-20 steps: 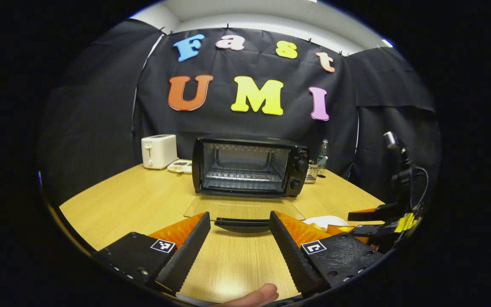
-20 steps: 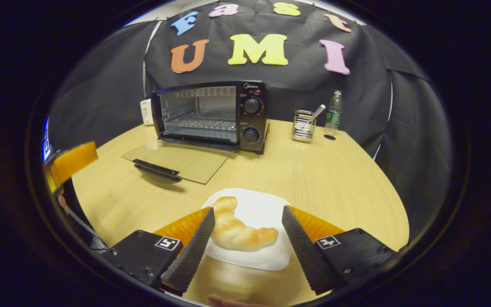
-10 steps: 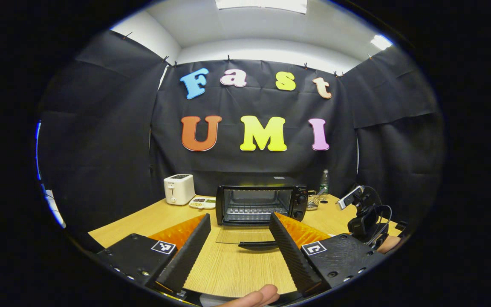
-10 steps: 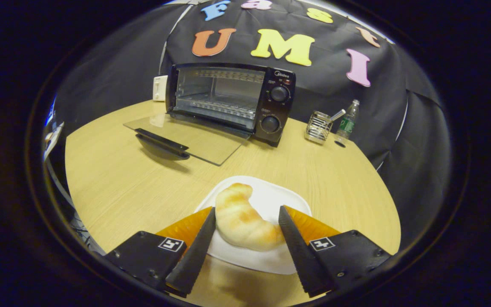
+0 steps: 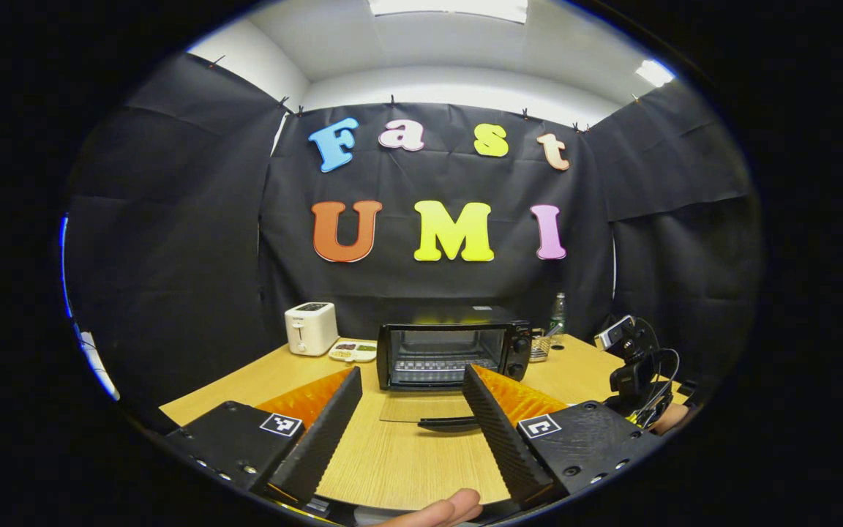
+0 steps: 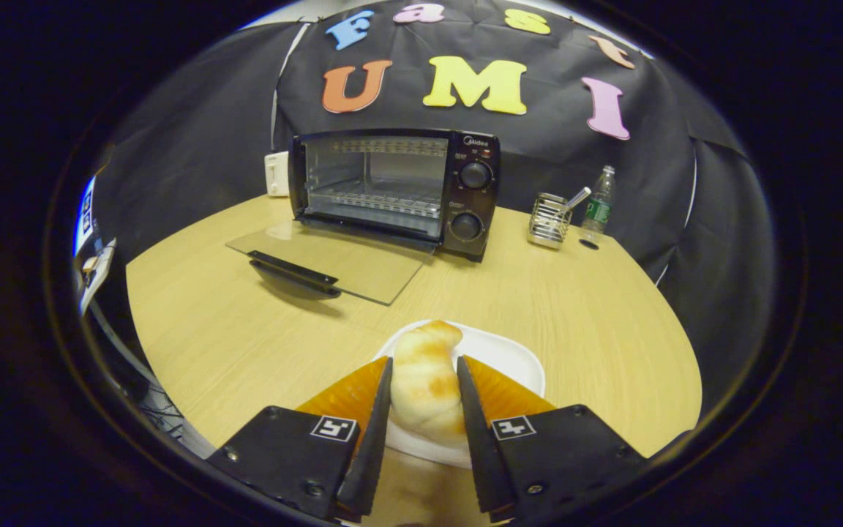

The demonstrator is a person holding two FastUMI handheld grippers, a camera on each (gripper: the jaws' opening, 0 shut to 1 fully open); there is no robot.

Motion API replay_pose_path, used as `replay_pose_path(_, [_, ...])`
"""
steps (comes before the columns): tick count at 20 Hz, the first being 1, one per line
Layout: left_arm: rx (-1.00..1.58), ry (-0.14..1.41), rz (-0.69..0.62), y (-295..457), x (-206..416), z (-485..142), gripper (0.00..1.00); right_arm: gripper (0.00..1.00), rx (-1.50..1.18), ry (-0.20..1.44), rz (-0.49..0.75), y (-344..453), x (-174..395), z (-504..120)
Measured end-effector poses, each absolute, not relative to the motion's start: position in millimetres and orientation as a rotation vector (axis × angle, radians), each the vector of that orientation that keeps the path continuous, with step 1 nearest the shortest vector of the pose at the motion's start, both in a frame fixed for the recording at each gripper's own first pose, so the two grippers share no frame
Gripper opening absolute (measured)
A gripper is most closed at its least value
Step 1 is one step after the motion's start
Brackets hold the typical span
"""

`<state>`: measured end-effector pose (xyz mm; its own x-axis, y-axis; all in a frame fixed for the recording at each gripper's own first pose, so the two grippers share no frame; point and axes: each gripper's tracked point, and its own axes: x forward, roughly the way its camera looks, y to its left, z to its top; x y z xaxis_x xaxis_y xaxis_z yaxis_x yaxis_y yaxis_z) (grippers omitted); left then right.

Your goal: Open the electric oven with the left hand, put the food in, and close the electric oven.

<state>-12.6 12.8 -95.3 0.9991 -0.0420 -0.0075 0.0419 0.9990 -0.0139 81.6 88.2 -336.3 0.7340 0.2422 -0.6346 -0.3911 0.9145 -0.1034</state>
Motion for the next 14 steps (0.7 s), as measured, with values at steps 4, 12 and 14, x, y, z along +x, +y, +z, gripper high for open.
replay_pose_path(4, [0.007, -0.013, -0.039, 25, -5, -70, 0.92, 0.52, -0.204, 0.609, 0.395, 112, 83, -302])
replay_pose_path(12, [-0.008, -0.026, -0.002, 60, 27, -42, 0.92, 0.53, 0.122, 0.559, 0.514, 197, 131, -251])
replay_pose_path(14, [-0.024, -0.02, 0.008, 67, 34, -41, 0.92, 0.53, 0.277, 0.555, 0.547, 224, 154, -250])
